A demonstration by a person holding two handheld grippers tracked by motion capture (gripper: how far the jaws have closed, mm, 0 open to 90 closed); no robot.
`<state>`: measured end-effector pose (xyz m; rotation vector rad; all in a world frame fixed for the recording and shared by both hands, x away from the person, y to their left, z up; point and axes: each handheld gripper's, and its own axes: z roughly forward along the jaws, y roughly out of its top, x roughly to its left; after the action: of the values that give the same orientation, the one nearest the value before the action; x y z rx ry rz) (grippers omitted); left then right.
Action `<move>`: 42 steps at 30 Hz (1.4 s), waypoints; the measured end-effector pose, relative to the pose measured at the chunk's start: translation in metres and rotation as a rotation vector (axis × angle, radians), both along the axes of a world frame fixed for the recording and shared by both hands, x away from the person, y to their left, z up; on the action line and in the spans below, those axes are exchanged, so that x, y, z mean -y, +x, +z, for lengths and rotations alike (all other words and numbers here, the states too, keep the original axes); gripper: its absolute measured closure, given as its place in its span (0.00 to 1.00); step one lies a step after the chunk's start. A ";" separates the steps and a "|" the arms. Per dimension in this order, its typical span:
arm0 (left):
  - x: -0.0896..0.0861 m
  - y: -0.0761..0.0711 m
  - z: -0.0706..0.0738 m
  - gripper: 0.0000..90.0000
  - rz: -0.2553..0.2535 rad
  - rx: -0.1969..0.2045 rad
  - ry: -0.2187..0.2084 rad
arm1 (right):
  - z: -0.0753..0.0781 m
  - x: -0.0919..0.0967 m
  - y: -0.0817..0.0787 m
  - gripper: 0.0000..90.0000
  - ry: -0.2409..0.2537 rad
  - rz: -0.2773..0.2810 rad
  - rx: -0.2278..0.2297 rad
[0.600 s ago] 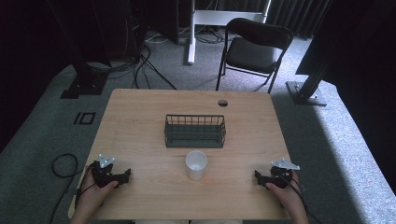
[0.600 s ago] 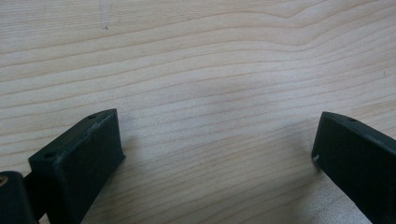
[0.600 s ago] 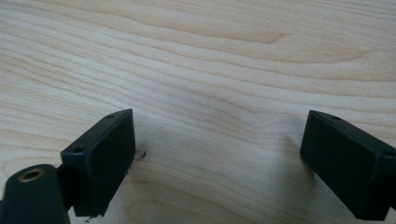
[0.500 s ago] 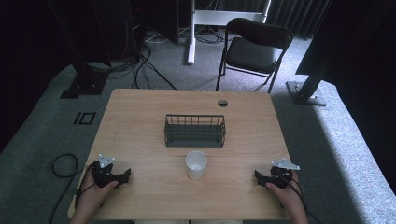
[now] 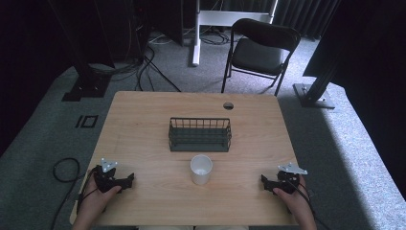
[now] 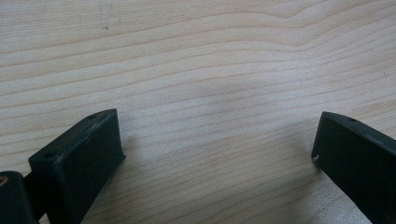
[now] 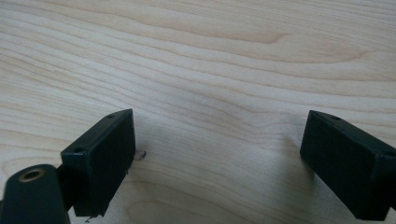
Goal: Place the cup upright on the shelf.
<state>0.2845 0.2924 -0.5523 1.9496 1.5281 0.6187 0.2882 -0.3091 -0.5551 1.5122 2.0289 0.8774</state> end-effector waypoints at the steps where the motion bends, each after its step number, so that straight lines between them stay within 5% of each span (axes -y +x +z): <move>1: 0.000 0.000 0.000 0.02 -0.001 0.000 0.001 | 0.000 0.000 0.000 0.11 0.000 0.001 0.000; 12: 0.000 0.000 0.000 0.02 -0.001 0.000 0.001 | 0.002 -0.002 0.000 0.14 0.019 0.022 0.001; 29: 0.000 0.000 0.000 0.02 -0.001 0.000 0.001 | 0.025 -0.025 0.003 0.14 0.041 0.154 0.081; 42: 0.000 0.000 0.000 0.02 -0.001 0.000 0.001 | 0.028 -0.044 0.004 0.14 0.062 0.255 0.092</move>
<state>0.2846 0.2925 -0.5523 1.9509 1.5271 0.6190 0.2924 -0.2655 -0.5271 1.2356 2.1751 1.0962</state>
